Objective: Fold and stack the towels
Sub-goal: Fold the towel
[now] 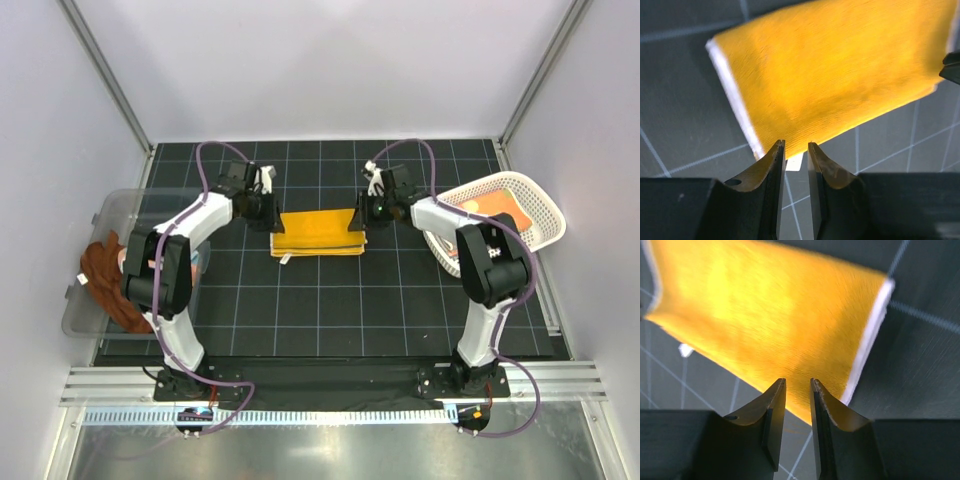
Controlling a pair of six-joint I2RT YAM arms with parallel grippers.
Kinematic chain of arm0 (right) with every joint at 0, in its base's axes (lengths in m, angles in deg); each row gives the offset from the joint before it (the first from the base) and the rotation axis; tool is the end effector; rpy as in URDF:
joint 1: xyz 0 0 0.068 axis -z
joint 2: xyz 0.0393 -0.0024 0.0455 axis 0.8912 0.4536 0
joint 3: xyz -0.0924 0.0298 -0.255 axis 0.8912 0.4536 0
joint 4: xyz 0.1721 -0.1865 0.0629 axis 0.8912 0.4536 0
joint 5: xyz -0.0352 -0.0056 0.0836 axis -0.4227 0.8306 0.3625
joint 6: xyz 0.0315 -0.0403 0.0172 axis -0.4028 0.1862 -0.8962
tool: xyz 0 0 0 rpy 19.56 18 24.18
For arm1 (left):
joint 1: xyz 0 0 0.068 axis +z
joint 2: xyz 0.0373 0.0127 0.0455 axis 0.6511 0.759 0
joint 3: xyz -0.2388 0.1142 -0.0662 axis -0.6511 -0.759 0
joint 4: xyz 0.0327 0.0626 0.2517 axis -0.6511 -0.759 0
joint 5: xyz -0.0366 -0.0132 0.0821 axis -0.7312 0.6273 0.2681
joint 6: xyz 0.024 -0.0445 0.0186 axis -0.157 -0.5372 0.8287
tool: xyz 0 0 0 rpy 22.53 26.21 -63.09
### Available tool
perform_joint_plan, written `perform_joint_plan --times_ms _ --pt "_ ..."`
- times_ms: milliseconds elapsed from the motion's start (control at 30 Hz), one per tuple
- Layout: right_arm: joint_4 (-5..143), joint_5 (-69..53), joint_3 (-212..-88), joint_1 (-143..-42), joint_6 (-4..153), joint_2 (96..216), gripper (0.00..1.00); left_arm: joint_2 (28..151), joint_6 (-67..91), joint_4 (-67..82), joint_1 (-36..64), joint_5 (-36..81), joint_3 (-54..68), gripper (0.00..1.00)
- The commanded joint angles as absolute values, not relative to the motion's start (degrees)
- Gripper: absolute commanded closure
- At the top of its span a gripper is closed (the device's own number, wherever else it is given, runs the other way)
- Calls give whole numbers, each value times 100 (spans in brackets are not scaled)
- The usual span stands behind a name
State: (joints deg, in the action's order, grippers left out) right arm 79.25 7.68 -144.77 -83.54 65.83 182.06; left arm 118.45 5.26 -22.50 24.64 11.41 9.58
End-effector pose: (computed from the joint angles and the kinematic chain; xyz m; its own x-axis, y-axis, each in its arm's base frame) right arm 0.3711 0.1541 0.1890 -0.8200 -0.0497 -0.5701 -0.3706 0.8052 0.4629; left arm 0.3675 -0.1174 0.2134 -0.9005 -0.0492 -0.4320 0.1593 0.8871 -0.4332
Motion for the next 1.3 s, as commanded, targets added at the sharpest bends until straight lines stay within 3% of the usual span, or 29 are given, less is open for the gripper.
perform_joint_plan --times_ms 0,233,467,900,1267 --pt "7748 509 -14348 -8561 6270 18325 66 11921 90 -2208 2472 1500 612 72" --pt "7746 261 -14126 -8597 6121 18176 61 12027 -183 -2779 2472 2099 883 72" --pt "8774 -239 -14531 -8596 5727 17685 52 11720 -385 -3166 2463 2398 1148 66" --pt "8732 -679 -14154 -8588 4724 17851 50 12009 -912 -2780 2472 2020 656 62" --pt "8406 -732 -14022 -8588 4372 18071 52 12044 -1036 -2815 2463 2090 761 67"
